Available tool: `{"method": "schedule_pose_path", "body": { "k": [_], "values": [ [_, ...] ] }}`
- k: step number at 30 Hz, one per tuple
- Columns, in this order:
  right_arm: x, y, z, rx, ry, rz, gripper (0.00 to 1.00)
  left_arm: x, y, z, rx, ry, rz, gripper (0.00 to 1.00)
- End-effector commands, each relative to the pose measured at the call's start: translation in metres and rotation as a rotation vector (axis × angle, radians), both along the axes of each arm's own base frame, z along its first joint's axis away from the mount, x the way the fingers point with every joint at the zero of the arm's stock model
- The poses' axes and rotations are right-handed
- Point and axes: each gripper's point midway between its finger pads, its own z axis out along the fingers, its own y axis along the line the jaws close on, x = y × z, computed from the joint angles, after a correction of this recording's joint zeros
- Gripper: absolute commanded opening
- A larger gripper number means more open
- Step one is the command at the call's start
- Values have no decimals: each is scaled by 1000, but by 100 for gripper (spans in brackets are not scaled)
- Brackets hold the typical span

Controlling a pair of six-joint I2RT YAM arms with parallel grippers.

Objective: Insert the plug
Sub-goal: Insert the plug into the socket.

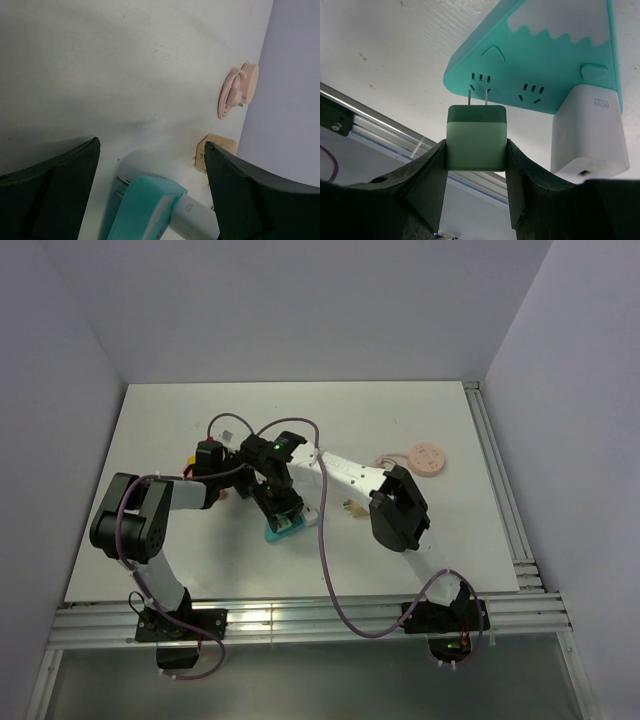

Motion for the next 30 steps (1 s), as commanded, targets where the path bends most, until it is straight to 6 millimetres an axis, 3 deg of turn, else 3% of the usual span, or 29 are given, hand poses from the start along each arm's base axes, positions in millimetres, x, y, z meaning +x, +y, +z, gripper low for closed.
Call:
{"method": "schedule_pose_path", "body": {
  "k": [1,17,30],
  "values": [
    [3,2,5,7,7,7,0,8,-14,15,-58,-47,-46,90],
    [9,9,-4,-4,48,-15,0,-3,-31,-11,-204,58,-105,77],
    [14,-2,-16,-112,56,-51,0,-20,-34,-8,-274,52,-92,65]
  ]
}}
